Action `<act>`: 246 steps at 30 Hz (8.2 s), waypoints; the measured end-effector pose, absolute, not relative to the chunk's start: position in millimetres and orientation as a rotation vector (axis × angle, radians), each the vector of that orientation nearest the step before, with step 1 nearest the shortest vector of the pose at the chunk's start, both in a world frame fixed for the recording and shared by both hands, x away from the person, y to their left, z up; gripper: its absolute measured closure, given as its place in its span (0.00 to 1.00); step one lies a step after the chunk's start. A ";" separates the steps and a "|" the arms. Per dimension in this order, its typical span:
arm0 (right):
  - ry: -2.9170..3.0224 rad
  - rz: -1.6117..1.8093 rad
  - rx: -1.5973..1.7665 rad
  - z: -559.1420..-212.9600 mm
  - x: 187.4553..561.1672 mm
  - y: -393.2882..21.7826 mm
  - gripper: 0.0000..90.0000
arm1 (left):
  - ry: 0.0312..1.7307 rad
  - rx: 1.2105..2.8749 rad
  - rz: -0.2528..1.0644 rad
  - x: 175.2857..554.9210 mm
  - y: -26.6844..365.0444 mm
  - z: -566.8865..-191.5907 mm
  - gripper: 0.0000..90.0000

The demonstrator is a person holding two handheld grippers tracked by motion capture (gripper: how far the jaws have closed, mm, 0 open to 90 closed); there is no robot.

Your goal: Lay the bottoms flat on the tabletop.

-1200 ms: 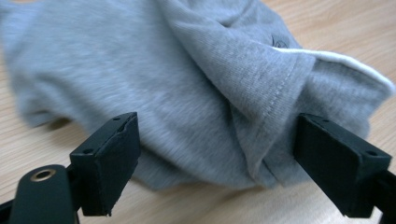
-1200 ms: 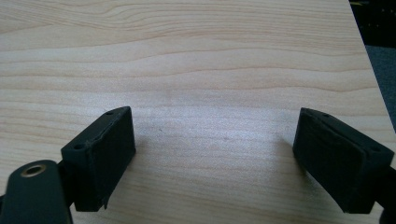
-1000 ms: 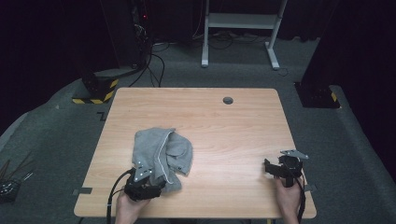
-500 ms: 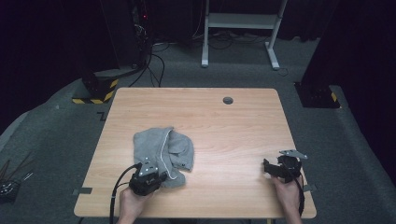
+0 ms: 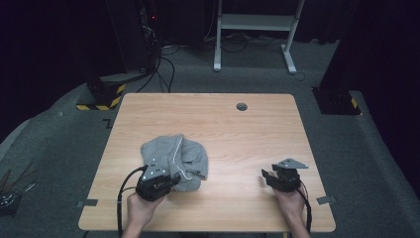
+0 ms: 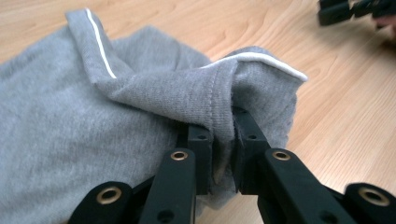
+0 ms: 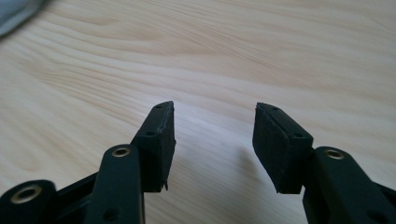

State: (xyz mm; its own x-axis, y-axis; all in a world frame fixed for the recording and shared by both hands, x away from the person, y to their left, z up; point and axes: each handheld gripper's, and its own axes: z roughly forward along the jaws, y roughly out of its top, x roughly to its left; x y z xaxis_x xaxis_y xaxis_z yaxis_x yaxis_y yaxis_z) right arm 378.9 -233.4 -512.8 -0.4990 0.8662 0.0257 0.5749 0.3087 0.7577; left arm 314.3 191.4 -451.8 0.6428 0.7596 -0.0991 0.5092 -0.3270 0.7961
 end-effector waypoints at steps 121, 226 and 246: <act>2.679 0.997 0.370 -492.4 368.3 -56.8 0.79 | 1.326 1.783 0.458 374.8 191.9 -476.5 0.67; 2.707 1.056 0.578 -467.6 366.5 -114.9 0.98 | 1.128 1.888 0.612 380.4 147.1 -434.7 0.95; 2.634 1.120 0.675 -470.8 377.9 -95.6 0.52 | 1.181 2.019 0.557 348.6 162.5 -478.5 0.53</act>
State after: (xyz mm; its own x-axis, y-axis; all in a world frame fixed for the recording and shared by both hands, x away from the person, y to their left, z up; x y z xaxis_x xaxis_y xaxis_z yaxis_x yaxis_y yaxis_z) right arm 377.9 -95.6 -470.8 -0.8755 0.4832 -0.0056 0.3312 0.6085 0.7211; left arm 348.6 162.5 -478.5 0.4867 0.8735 0.0085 0.5617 -0.3203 0.7628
